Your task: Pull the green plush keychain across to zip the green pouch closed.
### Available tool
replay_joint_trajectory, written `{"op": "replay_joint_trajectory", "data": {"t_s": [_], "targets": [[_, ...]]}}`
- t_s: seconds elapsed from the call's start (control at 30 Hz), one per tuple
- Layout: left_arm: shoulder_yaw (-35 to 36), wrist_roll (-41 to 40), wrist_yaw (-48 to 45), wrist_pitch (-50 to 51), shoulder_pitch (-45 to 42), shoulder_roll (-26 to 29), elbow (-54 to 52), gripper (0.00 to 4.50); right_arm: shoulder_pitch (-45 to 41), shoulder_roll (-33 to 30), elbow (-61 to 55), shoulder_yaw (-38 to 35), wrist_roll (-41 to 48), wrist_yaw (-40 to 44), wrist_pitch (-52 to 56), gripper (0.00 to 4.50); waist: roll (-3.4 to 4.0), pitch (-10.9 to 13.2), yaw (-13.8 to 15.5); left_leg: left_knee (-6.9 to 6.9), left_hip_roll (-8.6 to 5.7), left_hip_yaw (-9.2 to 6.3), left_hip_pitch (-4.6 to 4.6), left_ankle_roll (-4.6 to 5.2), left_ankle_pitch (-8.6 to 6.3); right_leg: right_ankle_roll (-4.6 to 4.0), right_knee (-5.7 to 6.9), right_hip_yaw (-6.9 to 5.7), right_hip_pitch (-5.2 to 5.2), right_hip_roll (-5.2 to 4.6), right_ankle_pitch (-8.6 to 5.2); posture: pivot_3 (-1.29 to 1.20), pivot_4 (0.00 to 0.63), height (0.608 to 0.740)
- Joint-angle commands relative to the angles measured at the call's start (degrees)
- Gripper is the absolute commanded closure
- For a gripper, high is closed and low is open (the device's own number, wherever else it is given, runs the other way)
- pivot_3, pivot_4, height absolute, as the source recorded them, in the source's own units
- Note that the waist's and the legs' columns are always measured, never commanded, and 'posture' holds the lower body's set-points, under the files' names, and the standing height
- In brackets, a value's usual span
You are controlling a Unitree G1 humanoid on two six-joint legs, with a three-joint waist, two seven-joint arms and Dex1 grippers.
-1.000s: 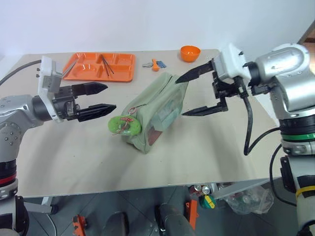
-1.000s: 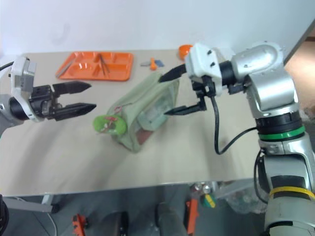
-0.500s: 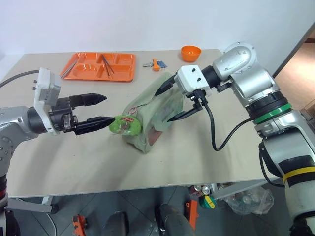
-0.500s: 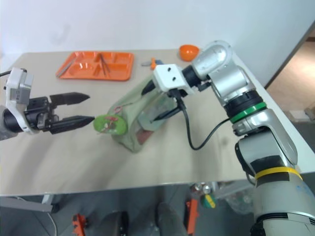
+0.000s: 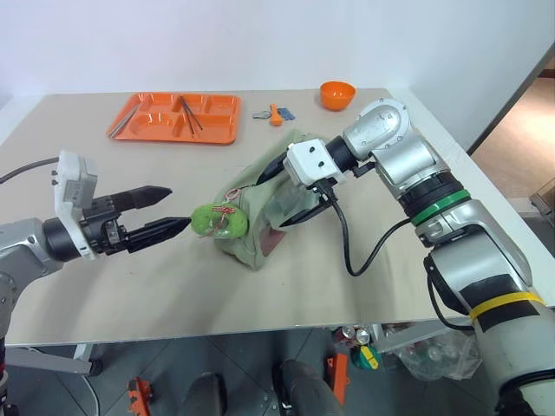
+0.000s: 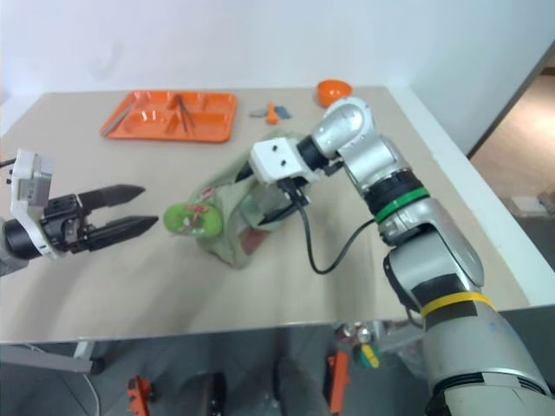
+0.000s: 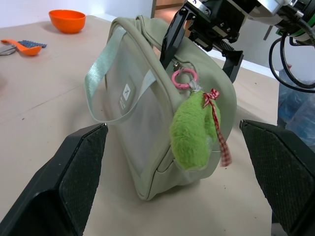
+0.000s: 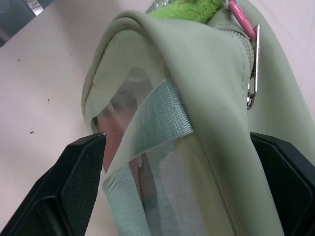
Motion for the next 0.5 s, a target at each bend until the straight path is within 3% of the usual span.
{"op": "replay_joint_trajectory", "data": {"t_s": [0.03, 0.23, 0.5], "targets": [[1.4, -1.2, 0.8, -0.7, -0.4, 0.4, -2.3, 0.02, 0.8, -0.2, 0.2, -3.3, -1.9, 1.5, -1.6, 0.26, 0.0, 0.0, 0.0, 0.0, 0.0, -0.02, 0.0, -0.01, 0.0, -0.01, 0.01, -0.02, 0.0, 0.0, -0.01, 0.0, 0.15, 0.74], [0.0, -1.6, 1.2, -0.7, -2.2, 0.2, -1.2, 0.02, 1.2, -2.0, -1.2, -5.4, -2.7, 2.7, 5.6, 0.26, 0.0, 0.0, 0.0, 0.0, -0.01, -0.19, 0.01, -0.13, 0.08, -0.12, 0.19, -0.15, 0.01, 0.03, -0.07, 0.0, 0.15, 0.74], [-0.8, -1.6, 0.8, -0.6, -3.7, 0.3, 0.1, 0.02, 0.2, -3.7, -0.3, -7.5, -2.8, 3.4, 6.6, 0.26, 0.0, 0.0, 0.0, 0.0, -0.04, -0.22, 0.02, -0.18, 0.11, -0.13, 0.24, -0.18, 0.01, 0.03, -0.08, 0.0, 0.15, 0.74]]}}
